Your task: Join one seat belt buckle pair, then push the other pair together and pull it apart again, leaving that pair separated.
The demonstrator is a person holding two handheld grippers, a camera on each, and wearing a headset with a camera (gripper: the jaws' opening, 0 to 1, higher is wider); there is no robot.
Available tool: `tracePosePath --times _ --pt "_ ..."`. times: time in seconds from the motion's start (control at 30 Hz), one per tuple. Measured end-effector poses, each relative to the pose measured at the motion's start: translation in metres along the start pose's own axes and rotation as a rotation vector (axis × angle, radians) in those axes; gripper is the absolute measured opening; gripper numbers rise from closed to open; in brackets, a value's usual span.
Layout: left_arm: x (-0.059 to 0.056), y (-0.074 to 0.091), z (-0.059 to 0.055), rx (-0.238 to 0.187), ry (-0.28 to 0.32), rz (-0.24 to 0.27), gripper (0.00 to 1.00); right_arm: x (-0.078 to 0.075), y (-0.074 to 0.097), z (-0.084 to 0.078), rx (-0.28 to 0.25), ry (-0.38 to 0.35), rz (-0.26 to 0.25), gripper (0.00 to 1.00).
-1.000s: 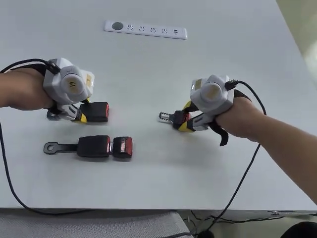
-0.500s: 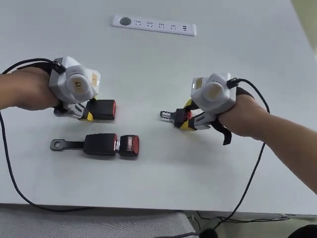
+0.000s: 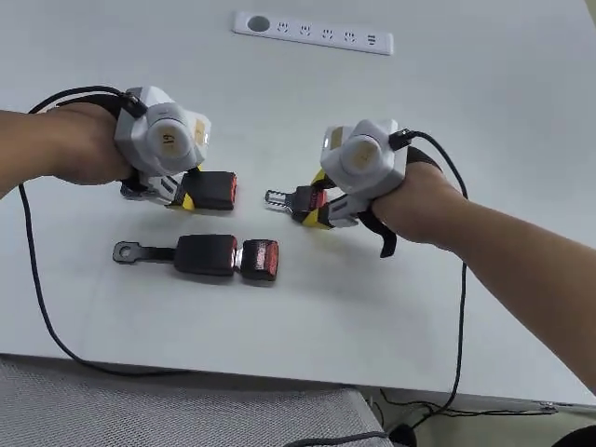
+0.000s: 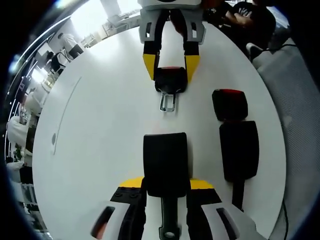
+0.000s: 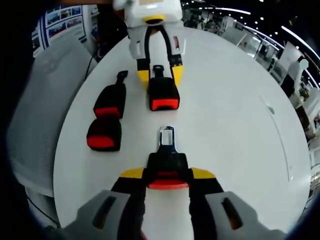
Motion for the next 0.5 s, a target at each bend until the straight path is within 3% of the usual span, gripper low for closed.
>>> tracePosePath --times 0.2,0.5 --pt "-0.001 0.000 0.000 0.001 -0.003 0.002 0.31 -0.003 -0.010 0.016 -0.002 0.024 0.015 0.33" --pt "-0.001 -0.001 0.000 -0.002 0.003 0.002 0.31 -0.006 -0.016 0.023 0.031 0.051 0.051 0.33"
Point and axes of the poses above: the centre of the closed fingertips' face, and the gripper's own axes: y roughly backward along the fingers, x roughly to its left, z roughly out of its top, the point moved 3 cm from there along y, roughly backward along the fingers, and after that the axes turned 2 degrees about z, right-handed, at the moved point
